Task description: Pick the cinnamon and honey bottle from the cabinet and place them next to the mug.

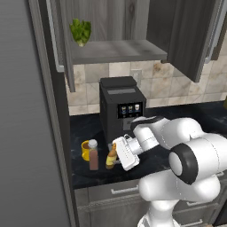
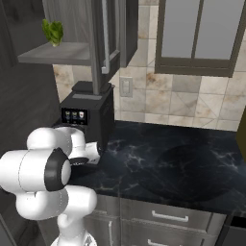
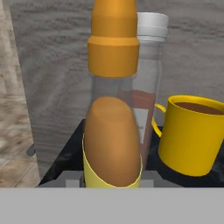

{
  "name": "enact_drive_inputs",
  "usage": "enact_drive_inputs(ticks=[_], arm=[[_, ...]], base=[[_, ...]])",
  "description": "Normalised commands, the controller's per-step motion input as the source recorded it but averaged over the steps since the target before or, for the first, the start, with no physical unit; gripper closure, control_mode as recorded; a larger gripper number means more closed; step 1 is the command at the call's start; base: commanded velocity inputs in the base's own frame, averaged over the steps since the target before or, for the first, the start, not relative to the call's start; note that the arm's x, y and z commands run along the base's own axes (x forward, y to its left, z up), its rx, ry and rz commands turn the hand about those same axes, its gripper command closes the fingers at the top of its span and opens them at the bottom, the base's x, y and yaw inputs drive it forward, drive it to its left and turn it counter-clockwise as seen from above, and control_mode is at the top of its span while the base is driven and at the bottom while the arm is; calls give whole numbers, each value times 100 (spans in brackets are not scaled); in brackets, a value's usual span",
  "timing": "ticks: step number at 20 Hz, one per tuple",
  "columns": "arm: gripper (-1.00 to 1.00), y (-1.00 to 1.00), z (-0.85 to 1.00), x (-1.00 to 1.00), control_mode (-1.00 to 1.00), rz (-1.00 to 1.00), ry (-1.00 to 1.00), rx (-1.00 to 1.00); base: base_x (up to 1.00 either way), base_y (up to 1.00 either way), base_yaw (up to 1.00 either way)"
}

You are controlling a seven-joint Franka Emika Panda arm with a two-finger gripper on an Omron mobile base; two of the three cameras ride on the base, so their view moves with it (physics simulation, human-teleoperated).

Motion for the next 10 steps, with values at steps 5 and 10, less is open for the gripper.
enact_drive_inputs(ticks=[5,10], arm=[[-100,0,0,0,-100,0,0,0],[-100,0,0,0,-100,0,0,0]], base=[[0,0,0],[0,0,0]])
